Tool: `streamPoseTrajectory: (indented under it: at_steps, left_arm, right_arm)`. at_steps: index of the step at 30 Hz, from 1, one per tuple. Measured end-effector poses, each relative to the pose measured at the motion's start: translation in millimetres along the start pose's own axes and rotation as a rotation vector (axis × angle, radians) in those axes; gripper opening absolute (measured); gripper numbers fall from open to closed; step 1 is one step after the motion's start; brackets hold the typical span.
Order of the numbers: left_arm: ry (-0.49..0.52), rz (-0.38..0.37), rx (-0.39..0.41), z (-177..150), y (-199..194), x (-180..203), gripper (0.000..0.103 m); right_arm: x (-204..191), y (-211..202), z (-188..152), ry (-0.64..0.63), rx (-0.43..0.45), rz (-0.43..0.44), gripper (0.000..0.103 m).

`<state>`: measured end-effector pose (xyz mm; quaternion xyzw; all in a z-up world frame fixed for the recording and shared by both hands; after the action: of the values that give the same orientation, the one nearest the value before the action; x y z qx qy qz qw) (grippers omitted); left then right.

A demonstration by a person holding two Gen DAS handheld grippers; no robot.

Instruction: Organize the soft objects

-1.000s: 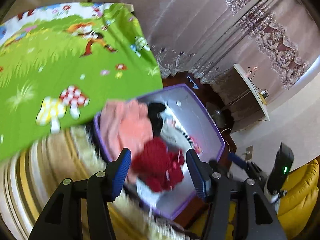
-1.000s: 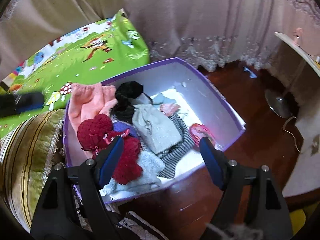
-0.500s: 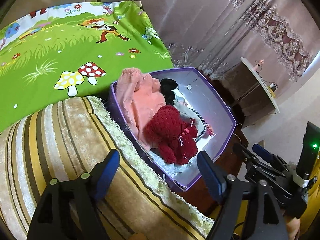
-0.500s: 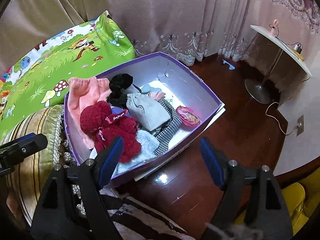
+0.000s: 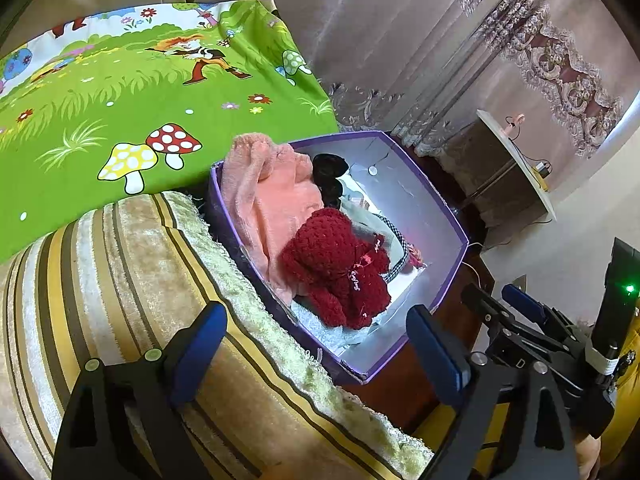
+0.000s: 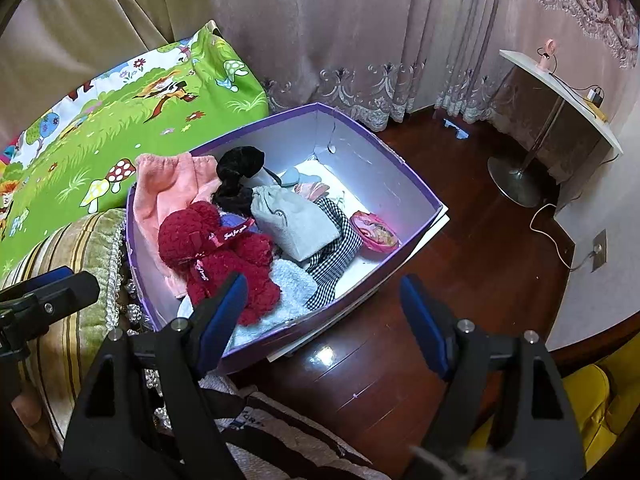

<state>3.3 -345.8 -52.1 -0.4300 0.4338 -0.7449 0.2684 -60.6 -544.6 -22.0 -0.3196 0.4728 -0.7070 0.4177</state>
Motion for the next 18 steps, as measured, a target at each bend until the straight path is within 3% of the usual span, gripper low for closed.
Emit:
streamPoseTrajectory:
  at_steps: [18]
  left_arm:
    - [0.006,0.010,-0.005,-0.2,1.5,-0.5,0.092]
  right_arm:
    - [0.8,0.6,1.1,-0.002,-0.001,0.007,0.081]
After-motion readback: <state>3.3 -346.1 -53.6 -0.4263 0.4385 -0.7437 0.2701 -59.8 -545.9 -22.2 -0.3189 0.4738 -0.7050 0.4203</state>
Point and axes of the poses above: each gripper's, at about its wrist camera, not at the fingertips, and y roughly the way its jaws point, x to its right, z to its top, the point moved 8 cm from there along y, roughly the way its jaws point, and after that the axes turned 14 degrees about -x, right-handed, at the moved point
